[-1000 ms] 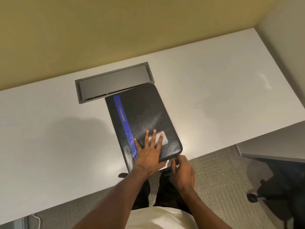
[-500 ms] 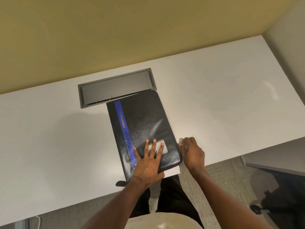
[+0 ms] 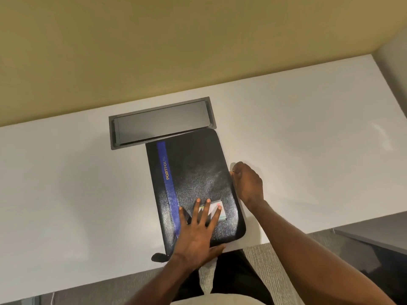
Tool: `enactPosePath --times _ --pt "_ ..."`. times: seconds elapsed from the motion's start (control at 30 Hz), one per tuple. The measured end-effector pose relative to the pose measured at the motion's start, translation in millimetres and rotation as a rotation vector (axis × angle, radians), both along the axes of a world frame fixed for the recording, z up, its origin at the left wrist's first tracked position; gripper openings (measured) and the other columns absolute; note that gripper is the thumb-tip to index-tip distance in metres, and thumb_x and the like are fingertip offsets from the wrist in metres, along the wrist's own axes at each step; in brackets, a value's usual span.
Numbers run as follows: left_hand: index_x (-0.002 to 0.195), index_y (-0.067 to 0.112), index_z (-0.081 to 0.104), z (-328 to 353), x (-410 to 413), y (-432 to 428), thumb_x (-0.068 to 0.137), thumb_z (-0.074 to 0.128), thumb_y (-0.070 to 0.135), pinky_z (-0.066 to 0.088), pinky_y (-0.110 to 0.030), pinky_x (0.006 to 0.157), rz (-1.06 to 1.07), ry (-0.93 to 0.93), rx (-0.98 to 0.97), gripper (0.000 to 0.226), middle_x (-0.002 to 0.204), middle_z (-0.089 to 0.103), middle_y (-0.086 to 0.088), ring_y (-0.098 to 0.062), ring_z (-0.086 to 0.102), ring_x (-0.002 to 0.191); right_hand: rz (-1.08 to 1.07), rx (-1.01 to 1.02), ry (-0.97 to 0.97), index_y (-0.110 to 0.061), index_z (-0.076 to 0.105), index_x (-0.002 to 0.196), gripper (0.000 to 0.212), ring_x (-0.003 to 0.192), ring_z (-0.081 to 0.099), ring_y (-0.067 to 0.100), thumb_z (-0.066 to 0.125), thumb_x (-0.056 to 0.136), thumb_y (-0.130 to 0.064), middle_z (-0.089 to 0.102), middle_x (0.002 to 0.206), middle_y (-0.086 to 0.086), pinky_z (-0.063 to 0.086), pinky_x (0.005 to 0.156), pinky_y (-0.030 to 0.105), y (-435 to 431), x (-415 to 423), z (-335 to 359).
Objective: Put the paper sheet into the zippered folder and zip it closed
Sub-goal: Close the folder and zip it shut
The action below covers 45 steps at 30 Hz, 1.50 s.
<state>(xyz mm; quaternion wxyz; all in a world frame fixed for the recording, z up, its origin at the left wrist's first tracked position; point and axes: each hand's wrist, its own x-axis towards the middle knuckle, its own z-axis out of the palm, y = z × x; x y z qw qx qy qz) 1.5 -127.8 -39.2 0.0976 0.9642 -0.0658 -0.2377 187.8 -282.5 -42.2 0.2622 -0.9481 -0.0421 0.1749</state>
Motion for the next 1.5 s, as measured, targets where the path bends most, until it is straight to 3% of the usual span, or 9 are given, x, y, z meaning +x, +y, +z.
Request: enactPosePath --times 0.07,0.17,0.27,0.47,0.67,0.83,1.07,1.23,1.5 --pt "0.166 0.028 0.005 2 12 7 0.091 0.038 0.077 0.012 -0.071 0.120 0.067 -0.082 -0.062 0.095 0.174 0.006 -0.009 -0.031 0.003 0.160 0.009 0.016 0.030 -0.026 0.051 0.088 0.011 0.080 0.059 0.024 0.050 0.099 -0.025 0.063 0.089 -0.005 0.049 0.075 0.038 -2 1 1" --pt "0.166 0.022 0.002 2 60 32 0.099 0.035 0.064 0.016 -0.061 0.125 0.153 -0.142 -0.056 0.085 0.174 -0.002 -0.005 -0.024 -0.002 0.161 0.027 0.101 0.062 -0.023 0.050 0.083 0.017 0.078 0.055 0.025 0.053 0.098 -0.017 0.060 0.084 -0.002 0.049 0.072 0.041 -7 -1 3" --pt "0.165 0.020 -0.005 1 125 59 0.103 0.031 0.061 0.009 -0.054 0.129 0.261 -0.142 -0.047 0.082 0.171 -0.012 0.003 -0.018 -0.012 0.159 0.049 0.137 0.085 -0.022 0.048 0.081 0.019 0.076 0.053 0.024 0.055 0.097 -0.015 0.057 0.081 -0.002 0.046 0.069 0.040 -7 -1 2" --pt "0.165 0.013 0.011 5 219 93 0.105 0.045 0.044 0.010 -0.051 0.129 0.430 -0.182 -0.116 0.076 0.173 0.011 -0.007 -0.025 0.005 0.160 0.048 0.144 0.092 -0.020 0.049 0.078 0.020 0.073 0.052 0.020 0.052 0.098 -0.021 0.055 0.077 -0.004 0.046 0.067 0.039 -4 0 3" --pt "0.162 0.008 0.022 2 243 101 0.107 0.041 0.045 0.014 -0.050 0.129 0.428 -0.071 -0.058 0.069 0.170 0.022 -0.012 -0.030 0.017 0.158 0.037 0.153 0.068 -0.022 0.047 0.081 0.023 0.070 0.046 0.010 0.049 0.103 -0.027 0.051 0.078 -0.008 0.035 0.061 0.026 -5 -1 6" --pt "0.147 0.005 0.049 5 246 99 0.105 0.048 0.042 0.038 -0.044 0.119 0.461 -0.158 -0.026 0.056 0.143 0.052 -0.015 -0.032 0.047 0.135 0.047 0.088 0.018 -0.031 0.053 0.089 0.011 0.075 0.046 0.006 0.055 0.099 -0.026 0.052 0.090 -0.013 0.035 0.063 0.008 -7 2 5" --pt "0.149 0.011 0.048 6 246 102 0.106 0.044 0.042 0.036 -0.045 0.121 0.485 -0.133 -0.035 0.053 0.146 0.052 -0.012 -0.031 0.045 0.138 0.037 0.055 -0.048 -0.037 0.057 0.095 0.008 0.082 0.051 -0.010 0.053 0.102 -0.036 0.053 0.094 -0.020 0.031 0.063 0.005 3 28 -1" --pt "0.152 0.011 0.045 6 241 103 0.106 0.044 0.040 0.035 -0.044 0.121 0.462 -0.161 -0.047 0.055 0.146 0.052 -0.012 -0.030 0.045 0.137 -0.005 0.092 -0.091 -0.036 0.062 0.097 0.003 0.083 0.055 0.003 0.060 0.100 -0.035 0.063 0.101 -0.015 0.038 0.065 0.024 21 62 -5" --pt "0.150 0.011 0.049 10 240 99 0.103 0.052 0.035 0.029 -0.041 0.123 0.468 -0.184 -0.111 0.053 0.149 0.054 -0.010 -0.027 0.045 0.140 0.079 0.037 -0.126 -0.030 0.071 0.099 0.011 0.091 0.066 0.019 0.062 0.100 -0.036 0.065 0.103 -0.009 0.036 0.070 0.025 50 133 -1"
